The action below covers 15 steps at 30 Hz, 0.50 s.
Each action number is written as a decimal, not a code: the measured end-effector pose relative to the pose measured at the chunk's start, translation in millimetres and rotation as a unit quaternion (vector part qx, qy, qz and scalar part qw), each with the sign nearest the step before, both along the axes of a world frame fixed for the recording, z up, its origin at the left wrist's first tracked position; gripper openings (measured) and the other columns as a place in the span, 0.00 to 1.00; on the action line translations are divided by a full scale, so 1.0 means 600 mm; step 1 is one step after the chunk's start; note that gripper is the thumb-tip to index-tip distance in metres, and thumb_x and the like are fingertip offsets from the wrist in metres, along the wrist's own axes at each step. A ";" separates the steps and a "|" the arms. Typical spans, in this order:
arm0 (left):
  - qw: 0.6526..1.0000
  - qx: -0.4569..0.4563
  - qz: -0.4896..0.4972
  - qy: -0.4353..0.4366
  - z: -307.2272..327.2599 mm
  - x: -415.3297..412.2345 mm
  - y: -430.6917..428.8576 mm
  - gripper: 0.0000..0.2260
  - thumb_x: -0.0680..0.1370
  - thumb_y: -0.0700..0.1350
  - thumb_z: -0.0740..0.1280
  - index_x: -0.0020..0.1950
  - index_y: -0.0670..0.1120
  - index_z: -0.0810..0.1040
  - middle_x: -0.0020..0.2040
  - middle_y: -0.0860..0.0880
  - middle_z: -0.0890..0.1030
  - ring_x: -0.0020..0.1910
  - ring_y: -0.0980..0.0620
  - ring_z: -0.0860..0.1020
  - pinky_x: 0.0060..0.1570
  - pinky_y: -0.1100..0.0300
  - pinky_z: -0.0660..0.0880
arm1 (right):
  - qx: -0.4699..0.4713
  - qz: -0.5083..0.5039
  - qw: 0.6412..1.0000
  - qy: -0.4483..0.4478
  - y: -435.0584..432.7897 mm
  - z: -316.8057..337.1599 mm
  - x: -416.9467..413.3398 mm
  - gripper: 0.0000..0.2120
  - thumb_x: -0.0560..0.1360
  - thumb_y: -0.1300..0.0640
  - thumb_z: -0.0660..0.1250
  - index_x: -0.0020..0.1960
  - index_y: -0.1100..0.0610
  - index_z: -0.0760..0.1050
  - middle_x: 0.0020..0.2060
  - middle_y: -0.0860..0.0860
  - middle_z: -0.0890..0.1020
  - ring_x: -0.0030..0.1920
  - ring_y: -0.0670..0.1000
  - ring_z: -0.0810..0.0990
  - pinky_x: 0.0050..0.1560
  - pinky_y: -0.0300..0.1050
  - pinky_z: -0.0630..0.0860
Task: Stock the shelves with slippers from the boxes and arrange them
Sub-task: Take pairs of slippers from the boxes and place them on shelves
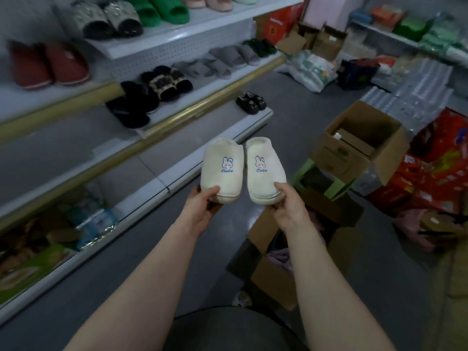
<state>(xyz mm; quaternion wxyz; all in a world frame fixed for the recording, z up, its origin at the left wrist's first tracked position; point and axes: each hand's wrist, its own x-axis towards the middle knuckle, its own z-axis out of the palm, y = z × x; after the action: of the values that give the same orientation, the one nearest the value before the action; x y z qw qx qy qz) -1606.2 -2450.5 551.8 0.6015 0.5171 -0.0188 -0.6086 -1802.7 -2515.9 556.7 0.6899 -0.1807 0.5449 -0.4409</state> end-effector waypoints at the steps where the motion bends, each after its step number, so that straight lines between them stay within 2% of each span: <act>1: 1.000 -0.004 0.004 -0.002 0.003 0.024 0.014 0.21 0.75 0.38 0.69 0.68 0.43 0.72 0.58 0.42 0.80 0.50 0.48 0.81 0.39 0.59 0.80 | 0.000 0.008 1.000 -0.002 0.009 0.003 0.025 0.21 0.74 0.59 0.69 0.67 0.58 0.74 0.56 0.56 0.83 0.50 0.54 0.83 0.35 0.43 0.79; 4: 0.999 -0.020 0.022 -0.021 0.012 0.105 0.060 0.19 0.76 0.37 0.68 0.66 0.44 0.72 0.58 0.43 0.81 0.52 0.47 0.81 0.42 0.58 0.80 | 0.001 0.028 0.999 -0.017 0.043 0.010 0.111 0.20 0.75 0.60 0.68 0.67 0.58 0.74 0.54 0.55 0.83 0.49 0.53 0.82 0.35 0.43 0.80; 7: 0.998 -0.025 0.047 -0.028 0.021 0.191 0.115 0.16 0.77 0.36 0.67 0.64 0.43 0.73 0.56 0.43 0.81 0.50 0.47 0.80 0.41 0.58 0.80 | 0.004 0.058 0.998 -0.028 0.084 0.014 0.207 0.20 0.75 0.60 0.67 0.66 0.59 0.75 0.52 0.55 0.83 0.47 0.53 0.82 0.35 0.43 0.79; 11: 0.993 -0.023 0.112 -0.022 0.029 0.305 0.188 0.17 0.76 0.35 0.67 0.65 0.43 0.71 0.53 0.44 0.80 0.49 0.47 0.79 0.43 0.55 0.80 | 0.005 0.109 0.994 -0.031 0.135 0.024 0.347 0.15 0.75 0.60 0.66 0.61 0.57 0.76 0.43 0.53 0.84 0.39 0.50 0.83 0.34 0.42 0.79; 15: 0.984 -0.035 0.170 -0.036 0.053 0.415 0.259 0.17 0.76 0.35 0.67 0.63 0.43 0.70 0.54 0.44 0.80 0.48 0.48 0.79 0.35 0.58 0.80 | -0.001 0.156 0.986 -0.055 0.182 0.037 0.480 0.14 0.75 0.62 0.66 0.61 0.58 0.75 0.42 0.53 0.84 0.38 0.50 0.83 0.35 0.41 0.79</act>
<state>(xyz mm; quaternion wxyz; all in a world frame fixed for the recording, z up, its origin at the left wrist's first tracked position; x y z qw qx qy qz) -1357.3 -2295.2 583.7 0.7129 0.5130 0.0263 -0.4775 -1514.5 -2406.9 578.8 0.7791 -0.2391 0.4709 -0.3378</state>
